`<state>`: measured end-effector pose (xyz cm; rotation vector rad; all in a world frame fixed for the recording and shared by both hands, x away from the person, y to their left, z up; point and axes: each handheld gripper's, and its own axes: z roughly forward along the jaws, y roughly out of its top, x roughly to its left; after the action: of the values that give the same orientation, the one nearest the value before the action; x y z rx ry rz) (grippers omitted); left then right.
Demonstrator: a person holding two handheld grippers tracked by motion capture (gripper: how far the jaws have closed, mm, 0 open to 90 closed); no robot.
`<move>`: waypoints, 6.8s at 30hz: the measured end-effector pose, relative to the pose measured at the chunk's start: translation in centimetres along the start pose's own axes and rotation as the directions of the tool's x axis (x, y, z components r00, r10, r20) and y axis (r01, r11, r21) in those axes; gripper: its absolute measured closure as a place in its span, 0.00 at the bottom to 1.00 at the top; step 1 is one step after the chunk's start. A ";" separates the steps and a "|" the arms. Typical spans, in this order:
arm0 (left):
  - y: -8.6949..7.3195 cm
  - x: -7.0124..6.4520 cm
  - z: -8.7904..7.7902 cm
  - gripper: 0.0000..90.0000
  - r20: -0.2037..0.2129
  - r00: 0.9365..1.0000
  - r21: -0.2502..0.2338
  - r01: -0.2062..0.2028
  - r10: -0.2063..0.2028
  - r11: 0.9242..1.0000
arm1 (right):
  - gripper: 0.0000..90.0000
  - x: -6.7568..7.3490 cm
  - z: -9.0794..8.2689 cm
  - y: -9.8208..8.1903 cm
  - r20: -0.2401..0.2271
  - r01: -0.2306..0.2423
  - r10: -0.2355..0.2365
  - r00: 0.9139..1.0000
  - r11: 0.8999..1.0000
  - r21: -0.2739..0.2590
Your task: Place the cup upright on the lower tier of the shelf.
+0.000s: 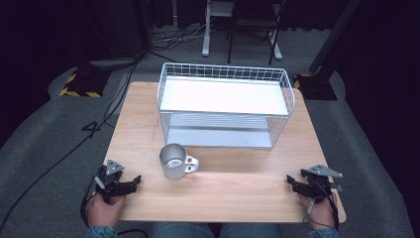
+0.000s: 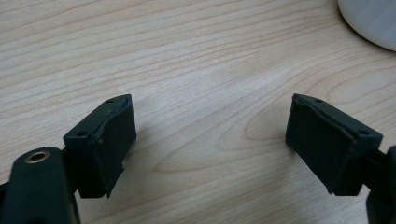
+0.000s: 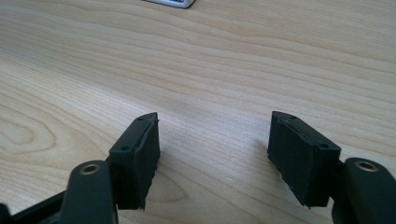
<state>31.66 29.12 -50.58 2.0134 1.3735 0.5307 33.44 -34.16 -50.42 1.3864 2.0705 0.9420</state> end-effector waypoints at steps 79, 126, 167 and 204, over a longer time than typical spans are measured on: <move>-0.1 -0.4 0.0 0.11 0.018 1.000 0.015 -0.006 0.006 1.000 | 0.40 12.7 -0.9 9.9 -0.420 0.200 -0.244 0.874 0.969 -0.147; 0.5 -0.1 0.6 0.10 0.019 1.000 0.013 -0.010 0.010 1.000 | 0.50 23.5 7.4 14.2 -0.595 0.321 -0.374 0.711 0.926 -0.199; 0.5 -0.1 0.6 0.10 0.022 1.000 0.014 -0.010 0.010 1.000 | 0.79 26.7 8.4 13.5 -0.562 0.419 -0.459 0.688 0.884 -0.209; 0.5 -0.1 0.6 0.10 0.021 1.000 0.014 -0.011 0.010 1.000 | 0.80 22.9 6.1 17.1 -0.440 0.247 -0.366 0.820 0.920 -0.305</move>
<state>32.34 28.72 -50.65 2.0330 1.3584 0.5038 39.33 -6.94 -41.66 0.6946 2.3465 1.4490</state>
